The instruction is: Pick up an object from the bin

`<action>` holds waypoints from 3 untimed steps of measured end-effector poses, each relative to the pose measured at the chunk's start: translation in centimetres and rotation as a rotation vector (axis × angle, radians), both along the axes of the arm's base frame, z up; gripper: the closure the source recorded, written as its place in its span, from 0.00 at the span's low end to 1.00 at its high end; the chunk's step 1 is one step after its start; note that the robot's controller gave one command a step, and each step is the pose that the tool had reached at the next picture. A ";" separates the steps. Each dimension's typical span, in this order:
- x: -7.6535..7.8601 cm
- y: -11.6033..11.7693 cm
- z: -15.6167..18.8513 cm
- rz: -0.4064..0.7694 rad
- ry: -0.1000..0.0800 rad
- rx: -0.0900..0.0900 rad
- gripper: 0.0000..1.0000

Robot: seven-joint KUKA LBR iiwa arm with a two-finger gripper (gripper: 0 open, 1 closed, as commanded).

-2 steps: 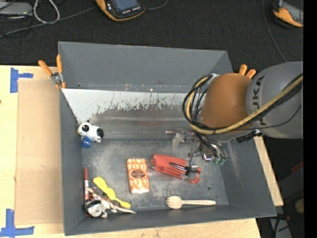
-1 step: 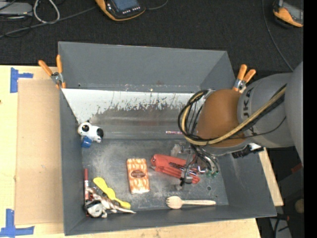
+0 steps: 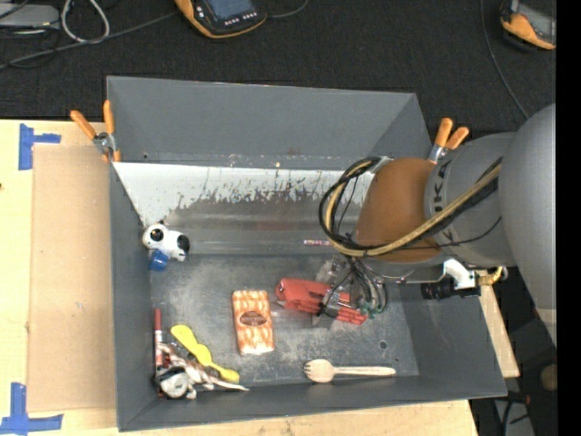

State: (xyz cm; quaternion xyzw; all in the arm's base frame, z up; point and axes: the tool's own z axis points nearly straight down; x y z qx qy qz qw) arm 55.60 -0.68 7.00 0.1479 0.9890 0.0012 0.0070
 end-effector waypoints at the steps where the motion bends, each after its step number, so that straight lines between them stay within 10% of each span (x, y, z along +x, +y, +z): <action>1: 0.0 0.0 0.0 0.001 0.000 0.000 1.00; 3: -0.5 -0.6 13.0 0.038 0.011 0.000 1.00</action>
Offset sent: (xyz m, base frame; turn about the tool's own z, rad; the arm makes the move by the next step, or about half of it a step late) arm -0.0120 -0.0219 0.1848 -0.0159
